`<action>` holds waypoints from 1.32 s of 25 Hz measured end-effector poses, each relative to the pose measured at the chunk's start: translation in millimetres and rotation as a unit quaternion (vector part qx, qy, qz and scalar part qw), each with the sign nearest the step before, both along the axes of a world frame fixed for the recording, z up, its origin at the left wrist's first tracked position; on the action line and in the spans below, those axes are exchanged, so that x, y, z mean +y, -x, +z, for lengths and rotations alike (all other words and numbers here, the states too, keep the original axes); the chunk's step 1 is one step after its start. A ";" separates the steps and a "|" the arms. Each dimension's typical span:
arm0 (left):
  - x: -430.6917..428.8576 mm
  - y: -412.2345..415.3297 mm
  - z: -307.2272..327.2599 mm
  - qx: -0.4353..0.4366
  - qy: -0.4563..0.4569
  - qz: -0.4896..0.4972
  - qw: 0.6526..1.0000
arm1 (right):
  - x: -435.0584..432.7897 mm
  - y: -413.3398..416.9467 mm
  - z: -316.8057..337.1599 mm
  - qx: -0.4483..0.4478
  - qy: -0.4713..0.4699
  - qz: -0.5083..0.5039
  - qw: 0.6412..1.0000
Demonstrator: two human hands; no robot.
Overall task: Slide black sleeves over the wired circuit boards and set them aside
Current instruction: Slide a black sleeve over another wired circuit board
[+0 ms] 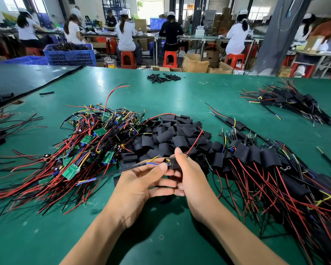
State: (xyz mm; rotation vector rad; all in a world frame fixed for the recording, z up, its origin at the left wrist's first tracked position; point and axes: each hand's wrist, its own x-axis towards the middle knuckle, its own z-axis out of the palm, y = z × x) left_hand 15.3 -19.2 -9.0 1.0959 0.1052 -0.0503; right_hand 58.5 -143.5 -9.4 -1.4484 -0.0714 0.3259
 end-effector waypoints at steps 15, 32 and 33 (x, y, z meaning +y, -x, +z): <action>4.7 -3.2 6.6 0.063 0.041 0.029 0.997 | -4.4 2.2 -1.7 -0.001 -0.124 0.016 0.992; 8.6 -5.5 -3.8 0.008 -0.036 0.047 0.998 | -5.6 0.1 -7.4 -0.123 -0.076 -0.006 0.990; 7.8 -5.6 -4.4 -0.001 -0.042 0.055 0.998 | -5.2 0.7 -7.2 -0.121 -0.072 -0.013 0.990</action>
